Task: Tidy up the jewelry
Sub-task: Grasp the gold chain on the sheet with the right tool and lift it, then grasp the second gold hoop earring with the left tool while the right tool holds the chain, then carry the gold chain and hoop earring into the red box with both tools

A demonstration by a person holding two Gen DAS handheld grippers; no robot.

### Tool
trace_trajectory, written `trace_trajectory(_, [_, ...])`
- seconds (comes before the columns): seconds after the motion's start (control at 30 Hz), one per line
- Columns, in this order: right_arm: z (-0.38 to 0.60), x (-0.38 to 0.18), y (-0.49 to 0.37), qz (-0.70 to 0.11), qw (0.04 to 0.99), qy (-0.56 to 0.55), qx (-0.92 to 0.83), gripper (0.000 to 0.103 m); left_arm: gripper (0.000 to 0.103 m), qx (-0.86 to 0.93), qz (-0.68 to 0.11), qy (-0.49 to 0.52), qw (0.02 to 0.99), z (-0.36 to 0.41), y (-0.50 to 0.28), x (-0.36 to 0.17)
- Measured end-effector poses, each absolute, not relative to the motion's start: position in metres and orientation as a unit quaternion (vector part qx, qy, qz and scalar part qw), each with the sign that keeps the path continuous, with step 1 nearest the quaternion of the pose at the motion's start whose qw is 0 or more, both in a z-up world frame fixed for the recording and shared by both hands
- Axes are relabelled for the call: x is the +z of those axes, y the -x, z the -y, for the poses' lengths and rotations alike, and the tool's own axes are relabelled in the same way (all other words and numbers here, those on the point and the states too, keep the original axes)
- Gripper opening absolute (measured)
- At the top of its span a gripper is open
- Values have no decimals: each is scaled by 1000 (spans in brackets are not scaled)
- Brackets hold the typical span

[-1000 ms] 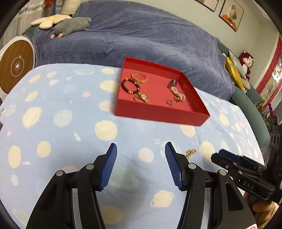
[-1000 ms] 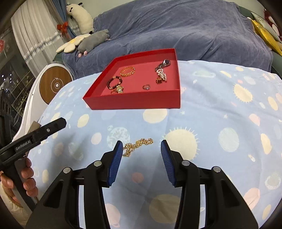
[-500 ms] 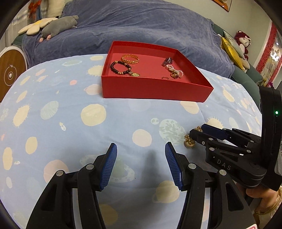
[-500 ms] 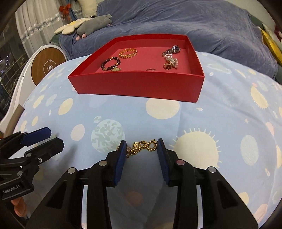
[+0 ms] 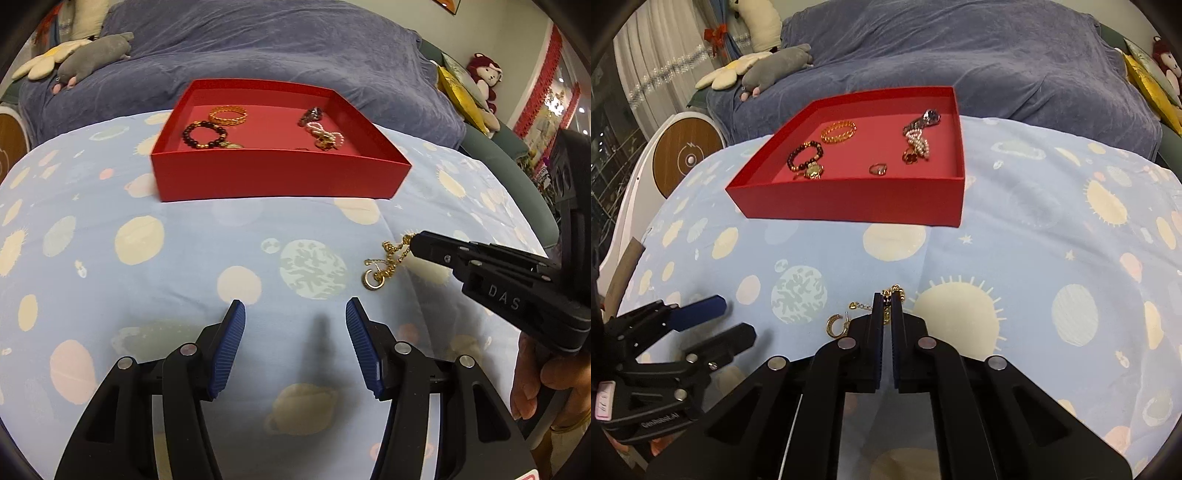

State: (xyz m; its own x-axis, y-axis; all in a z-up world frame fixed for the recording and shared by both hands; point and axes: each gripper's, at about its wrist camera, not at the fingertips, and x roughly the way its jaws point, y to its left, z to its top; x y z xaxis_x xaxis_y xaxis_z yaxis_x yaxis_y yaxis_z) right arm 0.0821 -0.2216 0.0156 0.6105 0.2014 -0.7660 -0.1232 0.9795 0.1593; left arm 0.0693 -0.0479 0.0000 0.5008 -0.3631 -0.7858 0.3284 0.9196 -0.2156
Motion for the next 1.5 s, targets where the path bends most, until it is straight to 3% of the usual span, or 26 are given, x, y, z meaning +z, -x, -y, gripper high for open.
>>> trace_trajectory(0.97, [274, 91, -35, -347, 924, -112, 120, 3, 54, -249, -429, -66, 866, 146, -83, -16])
trace_trajectory(1.03, [278, 88, -36, -352, 922, -115, 114, 3, 44, -247, -427, -72, 867, 153, -85, -16])
trace_trajectory(1.1, [281, 86, -38, -354, 921, -117, 112, 3, 24, -251, -427, -70, 866, 156, -86, -16])
trace_trajectory(1.17, [282, 86, -38, -355, 921, -118, 112, 3, 17, -251, -427, -73, 866, 157, -85, -16])
trace_trajectory(1.5, [283, 89, -38, -350, 922, -124, 110, 3, 17, -248, -433, -48, 865, 136, -74, -4])
